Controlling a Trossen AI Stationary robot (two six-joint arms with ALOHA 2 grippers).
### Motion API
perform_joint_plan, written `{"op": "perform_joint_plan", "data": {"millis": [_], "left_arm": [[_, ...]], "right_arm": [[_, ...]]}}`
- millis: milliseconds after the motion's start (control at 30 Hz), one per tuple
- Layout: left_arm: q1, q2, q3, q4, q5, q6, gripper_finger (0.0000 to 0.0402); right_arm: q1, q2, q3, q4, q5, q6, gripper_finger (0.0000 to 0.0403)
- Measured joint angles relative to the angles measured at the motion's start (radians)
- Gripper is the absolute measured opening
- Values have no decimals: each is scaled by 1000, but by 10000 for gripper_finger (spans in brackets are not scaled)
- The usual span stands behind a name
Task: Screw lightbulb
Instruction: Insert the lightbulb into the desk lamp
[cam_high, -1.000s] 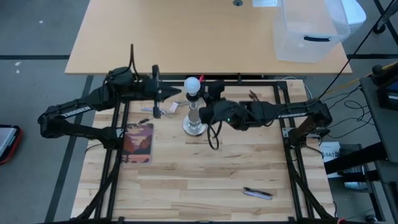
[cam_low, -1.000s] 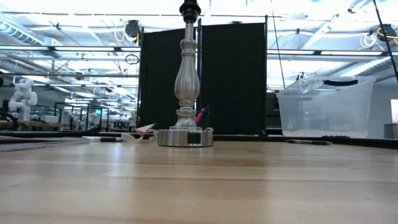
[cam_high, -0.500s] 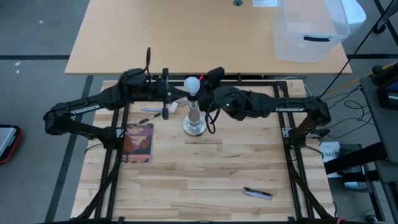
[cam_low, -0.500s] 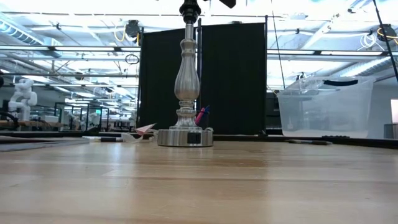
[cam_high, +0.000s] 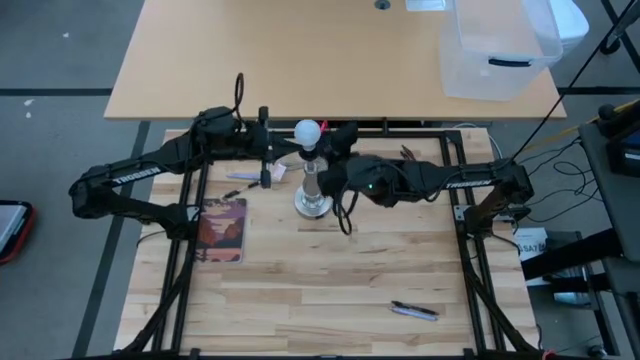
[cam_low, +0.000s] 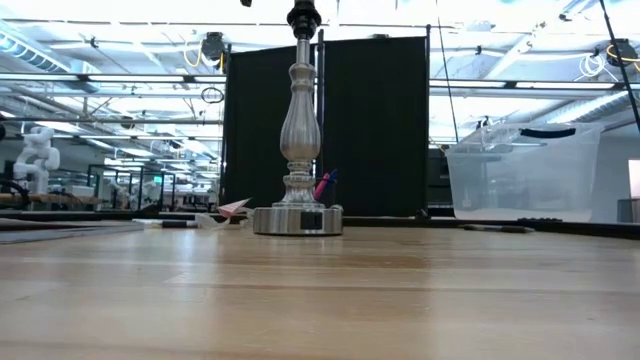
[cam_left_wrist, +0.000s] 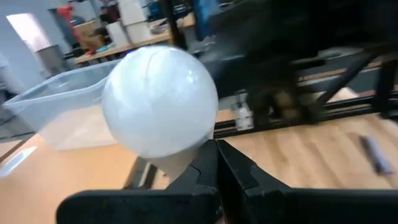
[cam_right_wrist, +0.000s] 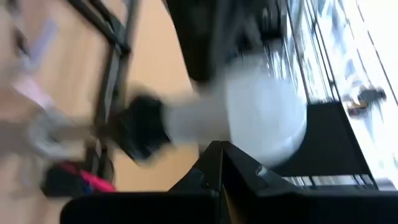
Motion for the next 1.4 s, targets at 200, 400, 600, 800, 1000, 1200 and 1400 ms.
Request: {"op": "perform_joint_plan", "data": {"millis": [200,400,600,800,1000,1200,1400], "left_arm": [[36,0,0,-5,-20,-4,0],[71,0,0,-2,-66,-13,0],[69,-15,0,-5,-18,-37,0],[33,-62,0,-4,11,-37,0],[-13,-71,0,-2,19,-36,0],[-26,-62,0,3,15,-34,0],[-26,-56,0,26,-16,-8,0]], "right_arm": [[44,6,0,3,-11,4,0],[70,26,1,-9,-5,25,0],[46,27,1,-65,33,83,0],[11,27,1,-118,80,124,0],[-44,27,1,15,100,-3,0],[-79,26,1,82,61,-71,0],[-70,26,1,78,40,-70,0]]}}
